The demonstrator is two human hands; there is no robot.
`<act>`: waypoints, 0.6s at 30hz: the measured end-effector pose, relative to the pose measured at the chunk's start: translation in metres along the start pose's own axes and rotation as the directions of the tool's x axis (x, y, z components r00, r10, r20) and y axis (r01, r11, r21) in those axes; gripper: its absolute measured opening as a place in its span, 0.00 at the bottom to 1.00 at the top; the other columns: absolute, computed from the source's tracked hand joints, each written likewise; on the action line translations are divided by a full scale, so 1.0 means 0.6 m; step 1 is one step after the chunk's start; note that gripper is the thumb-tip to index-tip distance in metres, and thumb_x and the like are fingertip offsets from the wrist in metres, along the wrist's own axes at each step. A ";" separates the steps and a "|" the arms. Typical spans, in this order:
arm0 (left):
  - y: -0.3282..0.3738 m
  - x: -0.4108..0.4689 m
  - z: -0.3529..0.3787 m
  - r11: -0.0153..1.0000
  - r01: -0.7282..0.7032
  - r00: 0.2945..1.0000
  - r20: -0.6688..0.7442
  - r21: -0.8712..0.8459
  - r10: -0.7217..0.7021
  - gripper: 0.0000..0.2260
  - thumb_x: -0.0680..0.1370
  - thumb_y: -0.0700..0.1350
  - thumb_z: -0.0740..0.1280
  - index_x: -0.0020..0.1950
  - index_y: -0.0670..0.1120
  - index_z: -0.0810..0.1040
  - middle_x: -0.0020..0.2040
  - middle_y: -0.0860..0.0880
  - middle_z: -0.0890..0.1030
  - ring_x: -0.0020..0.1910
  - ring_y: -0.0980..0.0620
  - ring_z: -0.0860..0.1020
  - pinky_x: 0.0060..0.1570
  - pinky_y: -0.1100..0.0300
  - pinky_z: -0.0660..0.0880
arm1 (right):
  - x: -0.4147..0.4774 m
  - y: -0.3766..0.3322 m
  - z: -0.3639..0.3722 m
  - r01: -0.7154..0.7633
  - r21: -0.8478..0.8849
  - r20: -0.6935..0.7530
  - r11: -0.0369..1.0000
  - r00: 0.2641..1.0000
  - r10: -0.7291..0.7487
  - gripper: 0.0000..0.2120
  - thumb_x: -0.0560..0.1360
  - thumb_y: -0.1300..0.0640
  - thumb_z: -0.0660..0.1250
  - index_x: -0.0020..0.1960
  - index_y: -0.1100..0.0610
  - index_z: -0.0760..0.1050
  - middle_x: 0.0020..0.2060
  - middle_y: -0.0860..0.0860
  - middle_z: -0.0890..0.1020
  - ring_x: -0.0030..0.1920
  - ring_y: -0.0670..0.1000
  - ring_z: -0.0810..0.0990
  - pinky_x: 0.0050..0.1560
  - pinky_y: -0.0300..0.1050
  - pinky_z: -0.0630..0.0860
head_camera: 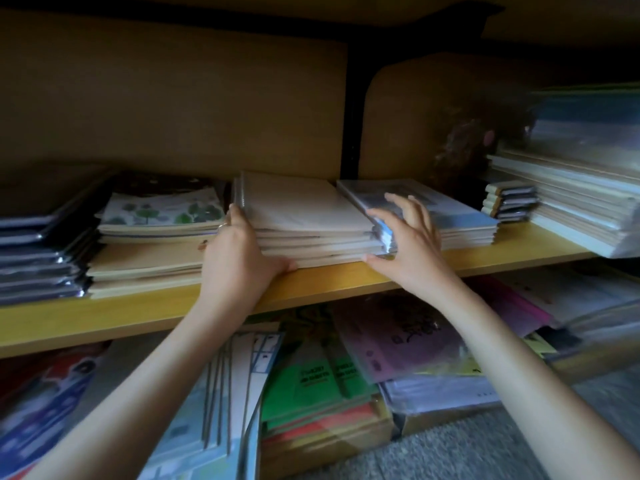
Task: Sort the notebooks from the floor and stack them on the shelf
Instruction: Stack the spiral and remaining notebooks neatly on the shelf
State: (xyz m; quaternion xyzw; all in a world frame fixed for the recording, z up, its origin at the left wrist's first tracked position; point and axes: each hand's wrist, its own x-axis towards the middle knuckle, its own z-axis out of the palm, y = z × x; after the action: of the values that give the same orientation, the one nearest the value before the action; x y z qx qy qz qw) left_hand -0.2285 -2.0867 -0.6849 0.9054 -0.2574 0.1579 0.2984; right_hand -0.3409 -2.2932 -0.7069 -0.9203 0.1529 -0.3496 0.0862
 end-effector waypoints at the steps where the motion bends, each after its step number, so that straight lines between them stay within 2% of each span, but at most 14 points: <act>1: 0.002 -0.003 0.001 1.000 -0.016 1.000 -0.011 0.004 0.016 0.51 0.64 0.56 0.77 0.76 0.39 0.53 0.67 0.38 0.72 0.62 0.39 0.73 0.57 0.51 0.71 | 0.001 0.001 -0.001 0.013 -0.008 0.024 1.000 1.000 -0.013 0.29 0.69 0.47 0.72 0.68 0.47 0.69 0.73 0.46 0.58 0.75 0.51 0.48 0.72 0.53 0.48; 3: 0.000 -0.006 0.003 0.999 -0.036 0.999 -0.036 0.002 0.036 0.48 0.65 0.56 0.77 0.75 0.39 0.55 0.66 0.39 0.73 0.61 0.40 0.74 0.56 0.51 0.72 | 0.001 0.004 0.002 0.024 0.009 0.020 1.000 0.999 -0.025 0.29 0.69 0.46 0.72 0.68 0.47 0.69 0.73 0.45 0.60 0.74 0.50 0.48 0.72 0.51 0.47; 6: -0.003 -0.006 0.002 0.998 -0.067 0.994 -0.082 0.017 0.069 0.39 0.65 0.55 0.76 0.69 0.41 0.64 0.59 0.41 0.78 0.55 0.40 0.77 0.51 0.51 0.72 | 0.000 0.004 0.008 0.013 0.049 -0.015 0.999 1.000 -0.012 0.28 0.68 0.47 0.73 0.66 0.49 0.71 0.72 0.46 0.63 0.74 0.50 0.51 0.72 0.50 0.49; 10: -0.004 -0.008 0.008 0.993 -0.120 0.986 -0.115 0.009 0.120 0.31 0.66 0.55 0.76 0.64 0.45 0.69 0.56 0.45 0.80 0.51 0.42 0.78 0.47 0.52 0.75 | 0.008 0.005 0.004 0.033 -0.021 -0.061 0.999 0.998 -0.035 0.25 0.65 0.46 0.75 0.59 0.52 0.75 0.71 0.47 0.66 0.74 0.52 0.54 0.71 0.53 0.53; 13: -0.003 -0.005 0.011 0.986 -0.153 0.980 -0.121 0.067 0.160 0.30 0.68 0.55 0.74 0.66 0.46 0.68 0.57 0.46 0.79 0.50 0.43 0.78 0.40 0.58 0.70 | 0.009 -0.001 0.008 0.032 -0.057 -0.094 0.998 0.995 -0.038 0.24 0.63 0.45 0.75 0.56 0.52 0.75 0.70 0.48 0.67 0.74 0.53 0.55 0.69 0.52 0.54; 16: -0.004 0.000 0.009 0.984 -0.142 0.981 -0.120 0.107 0.155 0.36 0.69 0.55 0.73 0.72 0.45 0.63 0.62 0.45 0.77 0.54 0.42 0.78 0.44 0.55 0.72 | 0.011 -0.004 0.013 0.022 -0.121 -0.124 0.992 0.992 -0.037 0.23 0.63 0.44 0.75 0.54 0.51 0.76 0.70 0.47 0.67 0.73 0.53 0.56 0.68 0.51 0.54; 18: -0.005 0.001 0.012 0.981 -0.159 0.977 -0.123 0.113 0.172 0.35 0.69 0.55 0.74 0.71 0.45 0.64 0.61 0.45 0.77 0.53 0.42 0.78 0.44 0.54 0.73 | 0.013 -0.004 0.013 0.005 -0.144 -0.135 0.990 0.991 -0.024 0.23 0.62 0.43 0.75 0.53 0.50 0.76 0.70 0.47 0.68 0.73 0.53 0.57 0.68 0.51 0.53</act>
State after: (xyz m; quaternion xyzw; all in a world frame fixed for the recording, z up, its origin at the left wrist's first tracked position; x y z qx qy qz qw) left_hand -0.2252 -2.0891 -0.6913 0.8824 -0.3032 0.2548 0.2539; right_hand -0.3296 -2.2930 -0.7074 -0.8992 0.1764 -0.4003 0.0069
